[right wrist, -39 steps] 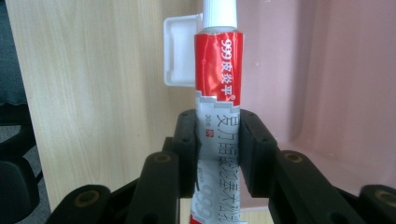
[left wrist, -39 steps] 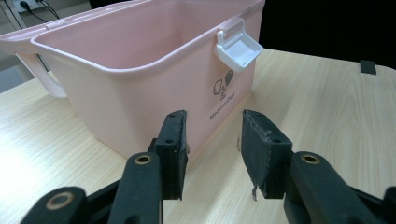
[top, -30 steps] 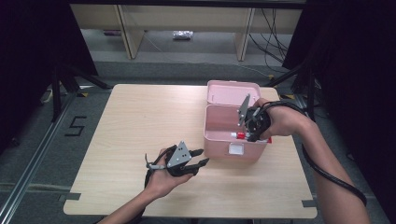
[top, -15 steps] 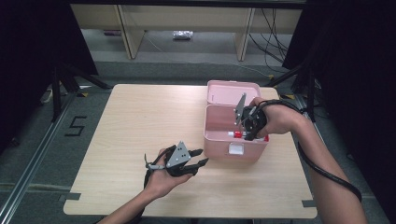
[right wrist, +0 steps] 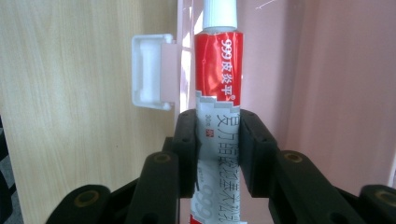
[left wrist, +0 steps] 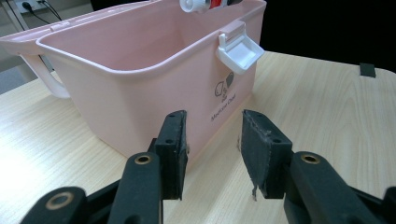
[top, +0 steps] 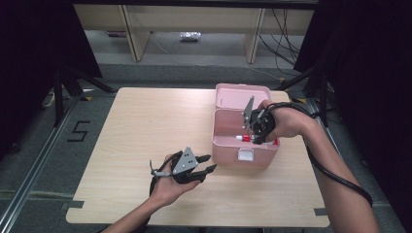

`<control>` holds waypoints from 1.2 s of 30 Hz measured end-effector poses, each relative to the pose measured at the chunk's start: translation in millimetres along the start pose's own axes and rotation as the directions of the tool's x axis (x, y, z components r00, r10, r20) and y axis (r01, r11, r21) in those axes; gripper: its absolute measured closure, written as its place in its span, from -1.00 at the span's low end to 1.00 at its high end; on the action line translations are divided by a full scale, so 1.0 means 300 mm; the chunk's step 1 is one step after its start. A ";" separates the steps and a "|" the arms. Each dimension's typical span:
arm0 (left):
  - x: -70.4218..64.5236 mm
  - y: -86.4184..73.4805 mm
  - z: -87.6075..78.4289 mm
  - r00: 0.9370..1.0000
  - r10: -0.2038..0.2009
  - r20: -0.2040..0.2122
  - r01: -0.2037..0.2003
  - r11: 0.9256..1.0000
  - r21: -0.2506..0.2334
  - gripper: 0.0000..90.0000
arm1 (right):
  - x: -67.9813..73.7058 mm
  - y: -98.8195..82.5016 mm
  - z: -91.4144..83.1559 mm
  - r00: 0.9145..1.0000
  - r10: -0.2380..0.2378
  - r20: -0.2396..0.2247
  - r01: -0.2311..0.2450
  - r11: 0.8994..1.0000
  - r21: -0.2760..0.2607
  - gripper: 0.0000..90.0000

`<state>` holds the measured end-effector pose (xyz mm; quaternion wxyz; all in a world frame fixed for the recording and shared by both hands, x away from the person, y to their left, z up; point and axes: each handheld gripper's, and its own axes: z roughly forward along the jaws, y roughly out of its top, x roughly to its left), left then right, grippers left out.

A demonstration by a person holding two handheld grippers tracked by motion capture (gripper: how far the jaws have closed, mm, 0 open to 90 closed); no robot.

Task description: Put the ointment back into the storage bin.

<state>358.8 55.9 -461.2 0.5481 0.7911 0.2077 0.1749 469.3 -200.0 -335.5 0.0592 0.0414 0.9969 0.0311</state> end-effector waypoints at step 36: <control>-0.005 -0.006 0.004 1.000 -0.006 0.004 0.006 1.000 0.004 0.34 | -0.029 0.001 0.065 0.999 -0.050 -0.012 0.050 0.999 0.000 0.59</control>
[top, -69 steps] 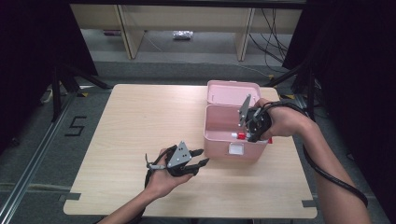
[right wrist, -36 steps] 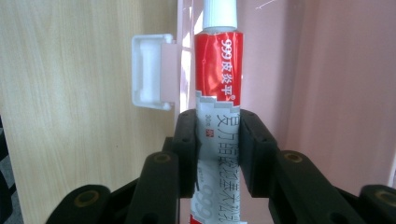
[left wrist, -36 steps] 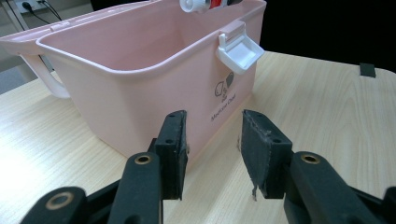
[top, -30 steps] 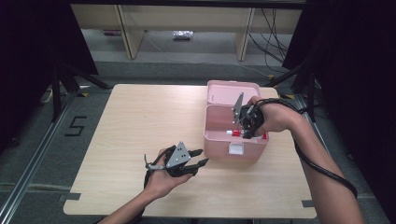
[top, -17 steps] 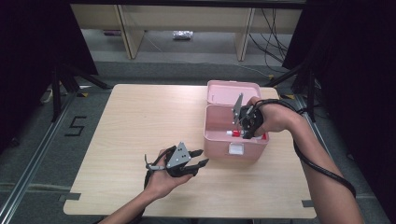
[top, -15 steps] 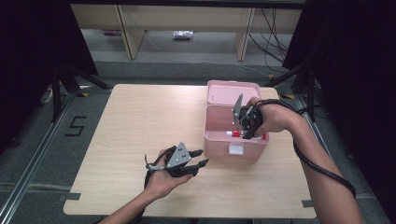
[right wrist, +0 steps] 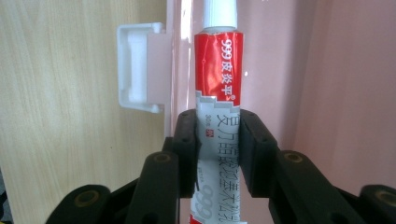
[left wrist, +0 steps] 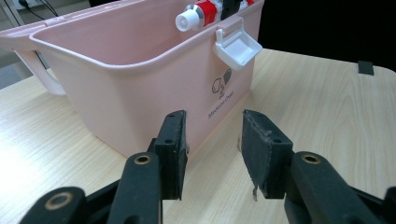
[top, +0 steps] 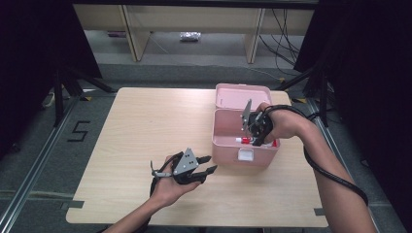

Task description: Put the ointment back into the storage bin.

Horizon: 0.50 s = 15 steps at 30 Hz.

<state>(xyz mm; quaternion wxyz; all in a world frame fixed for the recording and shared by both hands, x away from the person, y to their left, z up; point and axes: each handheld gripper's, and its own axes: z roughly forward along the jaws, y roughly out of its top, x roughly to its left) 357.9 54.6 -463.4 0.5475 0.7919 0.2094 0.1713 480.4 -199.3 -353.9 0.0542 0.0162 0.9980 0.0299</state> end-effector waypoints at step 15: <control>0.000 -0.004 0.001 1.000 0.000 0.004 0.000 1.000 0.005 0.32 | 0.002 -0.001 0.026 0.998 0.062 -0.016 -0.062 0.998 0.024 0.59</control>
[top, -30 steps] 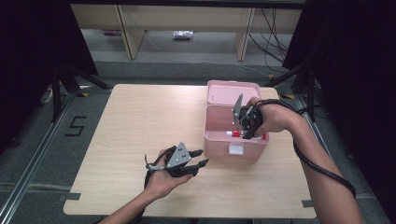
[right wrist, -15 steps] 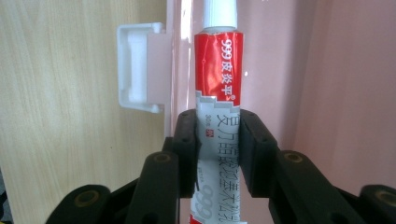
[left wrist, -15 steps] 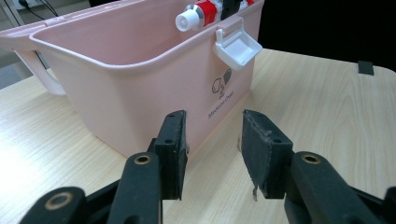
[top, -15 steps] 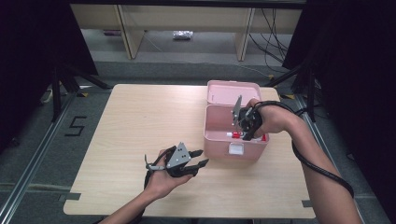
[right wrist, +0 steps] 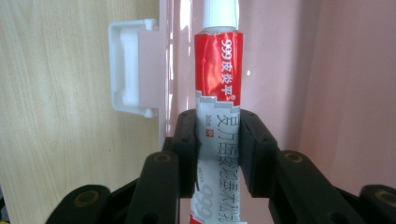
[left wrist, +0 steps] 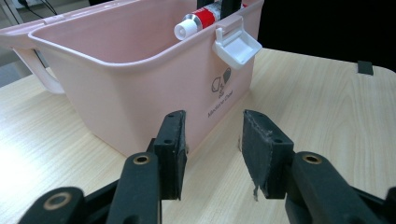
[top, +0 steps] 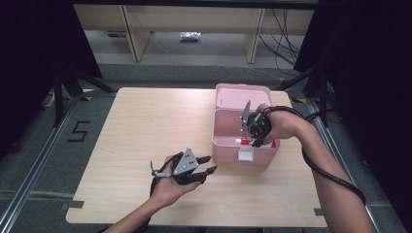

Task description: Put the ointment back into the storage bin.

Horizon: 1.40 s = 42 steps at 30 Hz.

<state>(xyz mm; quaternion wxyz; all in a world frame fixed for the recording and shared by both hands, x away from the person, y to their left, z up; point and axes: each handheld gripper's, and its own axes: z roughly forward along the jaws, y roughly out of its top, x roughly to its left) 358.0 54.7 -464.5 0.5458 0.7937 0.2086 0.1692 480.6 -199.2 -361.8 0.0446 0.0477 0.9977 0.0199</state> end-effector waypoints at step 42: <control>-0.002 0.001 -0.002 1.000 0.001 0.001 -0.001 1.000 0.001 0.31 | -0.033 0.015 0.084 0.999 -0.043 -0.014 0.044 0.999 0.029 0.59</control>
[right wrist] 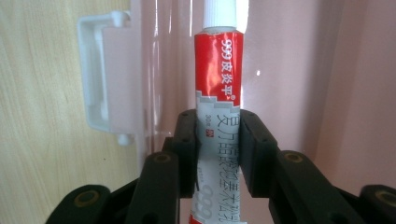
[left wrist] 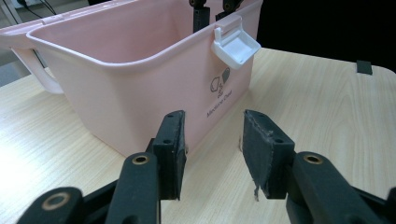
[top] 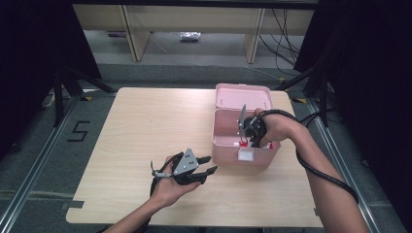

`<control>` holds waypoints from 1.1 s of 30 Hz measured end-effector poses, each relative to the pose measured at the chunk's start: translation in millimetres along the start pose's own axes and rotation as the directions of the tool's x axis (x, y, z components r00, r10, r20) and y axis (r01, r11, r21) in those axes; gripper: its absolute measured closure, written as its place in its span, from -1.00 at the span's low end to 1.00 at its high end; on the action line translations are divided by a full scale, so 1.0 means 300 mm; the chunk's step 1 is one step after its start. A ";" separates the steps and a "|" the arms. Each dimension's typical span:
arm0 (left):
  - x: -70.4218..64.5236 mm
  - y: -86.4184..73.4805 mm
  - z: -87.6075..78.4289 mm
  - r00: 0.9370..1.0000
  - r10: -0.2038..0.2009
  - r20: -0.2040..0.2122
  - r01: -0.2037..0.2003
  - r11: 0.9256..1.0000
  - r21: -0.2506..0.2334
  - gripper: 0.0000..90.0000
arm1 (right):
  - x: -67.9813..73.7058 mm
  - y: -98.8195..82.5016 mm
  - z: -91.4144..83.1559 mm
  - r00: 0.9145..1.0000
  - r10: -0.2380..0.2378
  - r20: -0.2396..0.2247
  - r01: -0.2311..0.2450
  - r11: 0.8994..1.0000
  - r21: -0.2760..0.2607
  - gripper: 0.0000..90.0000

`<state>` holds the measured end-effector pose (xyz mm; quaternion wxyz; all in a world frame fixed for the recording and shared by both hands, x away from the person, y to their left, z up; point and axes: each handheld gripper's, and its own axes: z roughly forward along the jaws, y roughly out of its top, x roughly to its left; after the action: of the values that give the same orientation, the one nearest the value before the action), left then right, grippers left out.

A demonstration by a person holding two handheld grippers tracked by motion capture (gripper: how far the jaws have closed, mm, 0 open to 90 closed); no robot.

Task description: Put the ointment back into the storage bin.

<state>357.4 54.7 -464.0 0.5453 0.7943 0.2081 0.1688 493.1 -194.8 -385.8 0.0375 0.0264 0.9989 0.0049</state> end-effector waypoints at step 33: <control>0.002 0.003 0.001 1.000 0.003 0.000 -0.003 1.000 -0.002 0.31 | -0.022 0.000 0.039 1.000 0.017 -0.023 -0.016 1.000 0.015 0.59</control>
<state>358.1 54.5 -463.2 0.5459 0.7940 0.2066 0.1698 500.5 -195.2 -396.9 0.0259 0.0349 0.9991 -0.0021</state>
